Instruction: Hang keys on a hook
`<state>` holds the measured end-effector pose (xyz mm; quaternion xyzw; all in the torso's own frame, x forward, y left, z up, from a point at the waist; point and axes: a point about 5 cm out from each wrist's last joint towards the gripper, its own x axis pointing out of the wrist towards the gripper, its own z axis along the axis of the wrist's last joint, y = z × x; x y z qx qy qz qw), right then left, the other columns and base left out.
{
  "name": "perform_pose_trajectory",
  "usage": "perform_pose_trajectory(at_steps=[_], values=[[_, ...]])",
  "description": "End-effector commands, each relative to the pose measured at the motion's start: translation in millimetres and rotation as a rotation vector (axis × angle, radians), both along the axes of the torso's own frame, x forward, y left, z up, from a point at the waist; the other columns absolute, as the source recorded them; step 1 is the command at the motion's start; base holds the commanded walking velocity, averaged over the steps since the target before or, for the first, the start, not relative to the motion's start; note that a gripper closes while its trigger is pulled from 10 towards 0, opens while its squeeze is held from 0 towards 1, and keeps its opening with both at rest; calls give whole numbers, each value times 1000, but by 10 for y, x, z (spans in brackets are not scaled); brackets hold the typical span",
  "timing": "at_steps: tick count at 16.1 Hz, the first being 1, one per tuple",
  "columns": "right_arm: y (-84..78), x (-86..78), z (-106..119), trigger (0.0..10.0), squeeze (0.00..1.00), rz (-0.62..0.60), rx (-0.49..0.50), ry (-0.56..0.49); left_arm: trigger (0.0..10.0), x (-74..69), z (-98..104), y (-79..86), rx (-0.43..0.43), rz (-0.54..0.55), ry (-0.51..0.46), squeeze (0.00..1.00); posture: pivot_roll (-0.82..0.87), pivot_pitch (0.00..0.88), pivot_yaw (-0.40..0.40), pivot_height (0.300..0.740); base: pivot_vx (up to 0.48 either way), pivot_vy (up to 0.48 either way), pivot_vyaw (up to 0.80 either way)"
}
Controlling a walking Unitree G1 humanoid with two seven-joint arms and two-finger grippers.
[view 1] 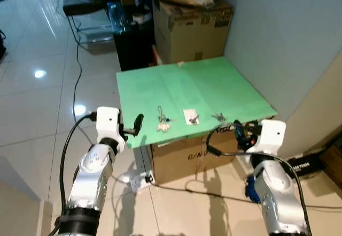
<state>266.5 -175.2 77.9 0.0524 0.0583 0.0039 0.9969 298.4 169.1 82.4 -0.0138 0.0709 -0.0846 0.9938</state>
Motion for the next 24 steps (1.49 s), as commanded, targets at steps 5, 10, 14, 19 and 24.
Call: perform_pose_trajectory(at_steps=[5,10,14,19,24], values=[[-34,-42,23,10000,0,26,-102,-94,10000,21,48,111,-4,101,-111,0,-30,0,30,740,0,0,0],[-14,-19,-49,10000,0,23,-51,-48,10000,38,-9,-4,19,28,-79,0,-37,0,44,740,0,0,0],[-12,-10,-61,10000,0,28,-59,-53,10000,84,-2,-84,-10,10,-97,0,-49,0,33,740,147,0,0],[-9,22,-48,10000,0,42,-66,-52,10000,92,-2,-169,-6,-24,-110,0,-62,0,35,740,452,0,0],[-6,46,-41,10000,0,51,-70,-46,10000,94,1,-189,-9,-42,-117,0,-65,0,41,740,450,0,0]])
